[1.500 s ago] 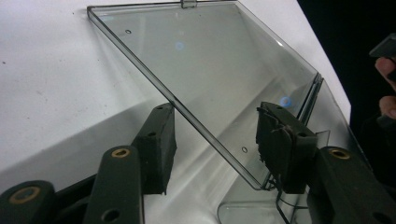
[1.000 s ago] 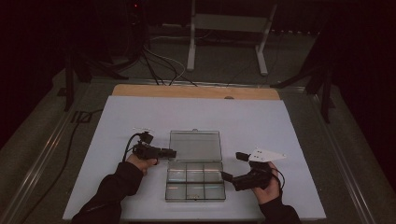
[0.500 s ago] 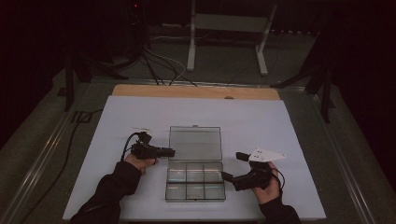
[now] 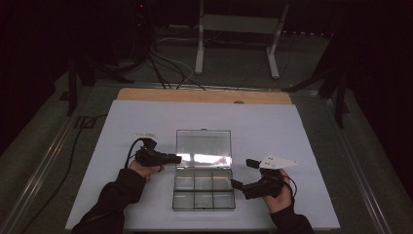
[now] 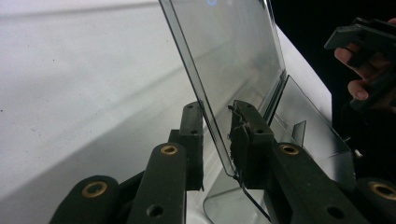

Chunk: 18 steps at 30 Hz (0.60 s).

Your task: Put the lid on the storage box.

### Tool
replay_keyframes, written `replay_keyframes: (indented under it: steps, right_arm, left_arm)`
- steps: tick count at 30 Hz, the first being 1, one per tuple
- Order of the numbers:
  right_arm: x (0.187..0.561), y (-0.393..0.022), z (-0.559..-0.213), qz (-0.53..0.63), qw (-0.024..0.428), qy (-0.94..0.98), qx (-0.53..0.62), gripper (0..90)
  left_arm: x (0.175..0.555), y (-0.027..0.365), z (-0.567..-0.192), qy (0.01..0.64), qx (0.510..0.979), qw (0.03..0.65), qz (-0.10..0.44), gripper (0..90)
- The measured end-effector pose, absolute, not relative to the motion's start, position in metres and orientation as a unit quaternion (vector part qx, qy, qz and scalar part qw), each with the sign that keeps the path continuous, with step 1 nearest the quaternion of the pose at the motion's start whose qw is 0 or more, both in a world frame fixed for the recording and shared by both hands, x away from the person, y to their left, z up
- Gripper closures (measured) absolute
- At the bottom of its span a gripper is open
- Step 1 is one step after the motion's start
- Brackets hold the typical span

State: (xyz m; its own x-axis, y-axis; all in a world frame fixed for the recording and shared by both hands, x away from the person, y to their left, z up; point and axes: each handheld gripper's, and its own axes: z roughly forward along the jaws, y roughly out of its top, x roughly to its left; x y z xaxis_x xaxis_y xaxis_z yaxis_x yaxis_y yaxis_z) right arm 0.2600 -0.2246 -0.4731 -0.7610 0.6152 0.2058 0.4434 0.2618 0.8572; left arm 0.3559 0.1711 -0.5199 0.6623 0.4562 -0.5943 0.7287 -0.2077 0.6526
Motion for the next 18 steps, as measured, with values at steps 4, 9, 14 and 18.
replay_keyframes:
  steps: [4, 9, 14, 18]
  right_arm:
    - [0.2602, -0.2247, -0.4732, 0.507, 0.084, 0.790, 0.335, 0.9]
    - [0.2598, -0.2244, -0.4729, 0.507, 0.084, 0.790, 0.335, 0.9]
    - [0.2599, -0.2244, -0.4730, 0.507, 0.084, 0.789, 0.335, 1.0]
    - [0.2598, -0.2243, -0.4727, 0.508, 0.084, 0.789, 0.335, 1.0]
  left_arm:
    - [0.3546, 0.1720, -0.5186, 0.379, 0.766, 0.502, -0.133, 80.5]
    - [0.3531, 0.1733, -0.5169, 0.368, 0.769, 0.507, -0.127, 83.0]
    - [0.3521, 0.1740, -0.5162, 0.359, 0.771, 0.512, -0.122, 84.5]
    - [0.3513, 0.1742, -0.5161, 0.355, 0.772, 0.514, -0.119, 84.7]
